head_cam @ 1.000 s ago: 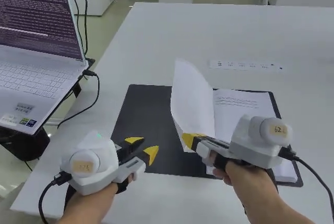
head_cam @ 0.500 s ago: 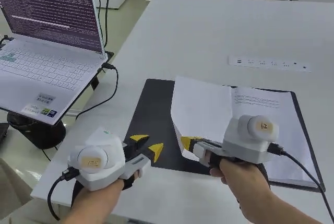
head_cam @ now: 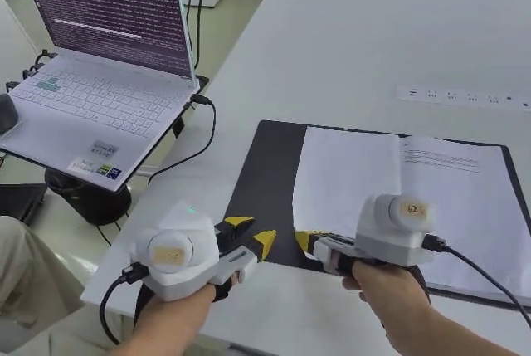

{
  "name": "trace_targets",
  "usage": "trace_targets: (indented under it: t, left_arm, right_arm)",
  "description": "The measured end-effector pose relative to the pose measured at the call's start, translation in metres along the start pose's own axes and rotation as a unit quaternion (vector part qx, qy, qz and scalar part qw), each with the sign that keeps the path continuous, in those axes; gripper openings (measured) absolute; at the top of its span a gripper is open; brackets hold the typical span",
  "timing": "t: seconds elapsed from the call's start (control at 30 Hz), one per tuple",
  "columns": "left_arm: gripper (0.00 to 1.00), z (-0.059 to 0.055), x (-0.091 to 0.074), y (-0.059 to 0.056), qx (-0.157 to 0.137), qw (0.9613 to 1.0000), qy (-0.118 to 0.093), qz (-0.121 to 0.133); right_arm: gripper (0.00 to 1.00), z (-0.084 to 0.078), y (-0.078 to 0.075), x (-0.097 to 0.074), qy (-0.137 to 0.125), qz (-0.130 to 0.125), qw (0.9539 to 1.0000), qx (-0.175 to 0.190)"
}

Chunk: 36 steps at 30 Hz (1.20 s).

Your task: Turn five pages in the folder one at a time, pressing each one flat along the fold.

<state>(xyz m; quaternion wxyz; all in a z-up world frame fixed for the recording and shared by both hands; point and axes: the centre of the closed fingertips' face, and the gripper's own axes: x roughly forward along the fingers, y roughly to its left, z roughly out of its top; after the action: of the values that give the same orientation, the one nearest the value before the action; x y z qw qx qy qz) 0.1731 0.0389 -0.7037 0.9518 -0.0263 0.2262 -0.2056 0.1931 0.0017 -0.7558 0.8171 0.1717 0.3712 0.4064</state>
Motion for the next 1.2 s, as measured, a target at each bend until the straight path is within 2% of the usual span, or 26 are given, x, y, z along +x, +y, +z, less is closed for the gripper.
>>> trace_targets:
  t: [0.13, 0.3, 0.47, 0.57, 0.63, 0.83, 0.9, 1.03, 1.07, 1.1, 1.2]
  left_arm:
    - [0.20, -0.001, 0.003, -0.001, 0.003, 1.0000, 0.003, -0.001]
    - [0.20, -0.002, 0.009, -0.002, 0.002, 1.0000, 0.007, -0.001]
    - [0.18, -0.006, 0.022, -0.007, 0.004, 0.9998, 0.015, -0.010]
    - [0.18, -0.019, 0.041, -0.023, 0.035, 0.9977, 0.041, -0.041]
    - [0.18, -0.029, 0.053, -0.028, 0.051, 0.9956, 0.058, -0.052]
    - [0.17, -0.046, 0.077, -0.034, 0.056, 0.9931, 0.083, -0.060]
    - [0.18, -0.052, 0.081, -0.032, 0.072, 0.9913, 0.095, -0.055]
    - [0.16, -0.058, 0.087, -0.026, 0.070, 0.9914, 0.101, -0.044]
    - [0.14, -0.055, 0.087, -0.024, 0.071, 0.9930, 0.087, -0.039]
    - [0.13, -0.058, 0.087, -0.023, 0.068, 0.9927, 0.093, -0.037]
    - [0.12, -0.058, 0.087, -0.023, 0.081, 0.9923, 0.085, -0.040]
  right_arm:
    - [0.00, 0.000, -0.002, 0.003, -0.004, 0.000, 1.0000, -0.003]
    - [0.06, 0.000, 0.000, 0.002, -0.009, 0.015, 0.9998, -0.002]
    - [0.08, 0.002, -0.009, -0.015, -0.023, 0.012, 0.9996, -0.006]
    - [0.07, 0.010, -0.024, -0.033, -0.038, 0.004, 0.9993, -0.002]
    - [0.07, 0.015, -0.034, -0.041, -0.047, -0.004, 0.9989, 0.004]
    - [0.07, 0.030, -0.063, -0.066, -0.068, -0.018, 0.9973, 0.021]
    - [0.07, 0.033, -0.071, -0.073, -0.068, -0.018, 0.9973, 0.023]
    - [0.07, 0.040, -0.085, -0.081, -0.072, -0.022, 0.9968, 0.026]
    - [0.07, 0.042, -0.090, -0.083, -0.070, -0.022, 0.9968, 0.032]
    - [0.07, 0.043, -0.092, -0.084, -0.071, -0.022, 0.9967, 0.033]
    - [0.06, 0.049, -0.102, -0.086, -0.071, -0.024, 0.9966, 0.036]
